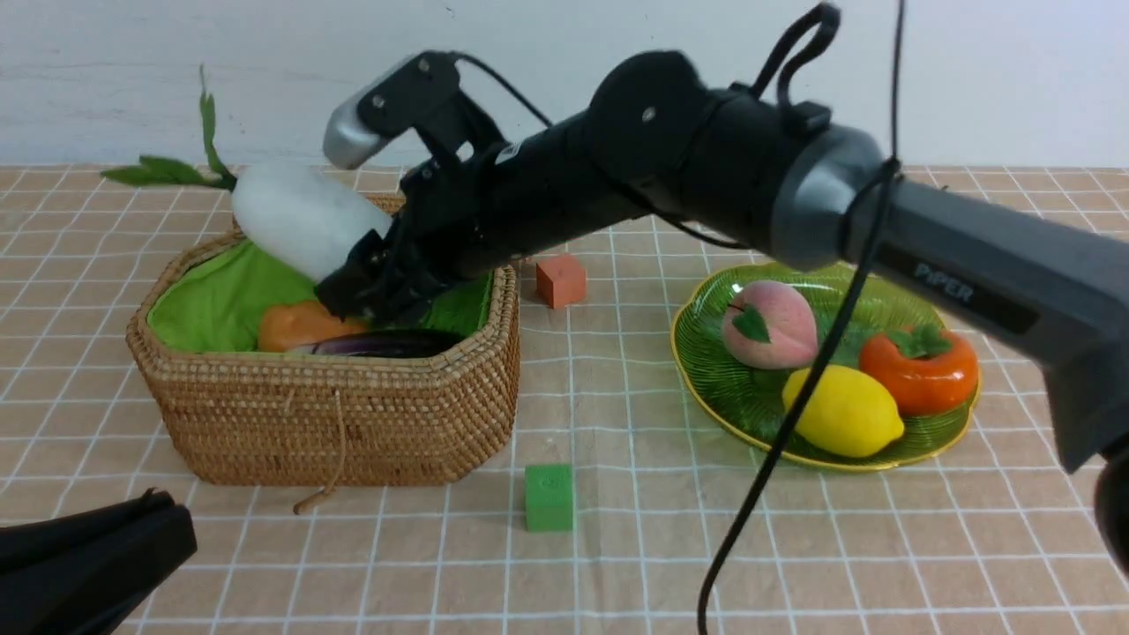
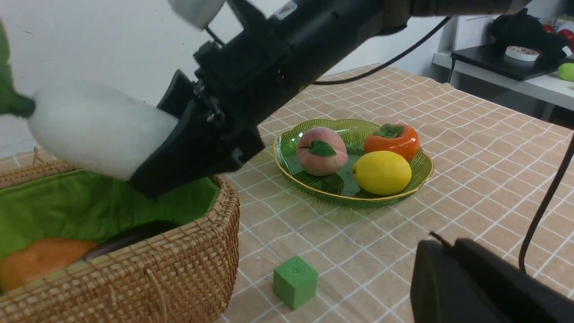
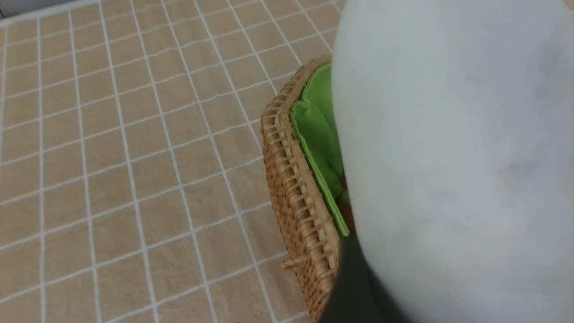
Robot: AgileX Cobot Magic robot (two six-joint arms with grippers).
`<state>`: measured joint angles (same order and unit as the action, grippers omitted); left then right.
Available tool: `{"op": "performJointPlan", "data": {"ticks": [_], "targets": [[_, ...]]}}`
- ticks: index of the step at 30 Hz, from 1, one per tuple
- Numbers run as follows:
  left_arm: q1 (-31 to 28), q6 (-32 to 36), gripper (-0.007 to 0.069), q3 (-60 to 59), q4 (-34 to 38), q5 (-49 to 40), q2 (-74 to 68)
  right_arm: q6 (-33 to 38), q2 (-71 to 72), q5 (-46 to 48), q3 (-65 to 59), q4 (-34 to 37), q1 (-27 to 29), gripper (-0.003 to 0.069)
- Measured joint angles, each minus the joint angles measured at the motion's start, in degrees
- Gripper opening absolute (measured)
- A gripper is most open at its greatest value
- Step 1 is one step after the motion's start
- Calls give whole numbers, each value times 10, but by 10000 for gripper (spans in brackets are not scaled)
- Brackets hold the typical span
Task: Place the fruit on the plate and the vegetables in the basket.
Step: Take a daikon with your right arm and place it on the basket on the left.
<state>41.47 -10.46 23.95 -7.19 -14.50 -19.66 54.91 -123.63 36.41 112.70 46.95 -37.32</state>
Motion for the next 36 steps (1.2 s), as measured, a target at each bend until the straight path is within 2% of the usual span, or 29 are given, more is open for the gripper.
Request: {"op": "performJointPlan", "data": {"ticks": [17,20,23,25,26,28,33,36], "targets": [[0,-5,6,0,-13,-18,0,1,-9,-15,0,-34,2,493],[-25,-81,-13,0,-87,-37,0,1,-9,-15,0,-48,2,493],[-65,-198,-13,0,-176,-50,0,1,-9,-15,0,-50,2,493],[-80,-241,-13,0,-201,-50,0,1,-9,-15,0,-50,2,493],[-93,-304,-13,0,-233,-48,0,1,-9,-15,0,-51,2,493],[-99,-348,-13,0,-267,-48,0,1,-9,-16,0,-52,2,493],[-99,-369,-13,0,-290,-53,0,1,-9,-16,0,-54,2,510],[-99,-372,-13,0,-291,-61,0,1,-8,-16,0,-60,2,566]]}}
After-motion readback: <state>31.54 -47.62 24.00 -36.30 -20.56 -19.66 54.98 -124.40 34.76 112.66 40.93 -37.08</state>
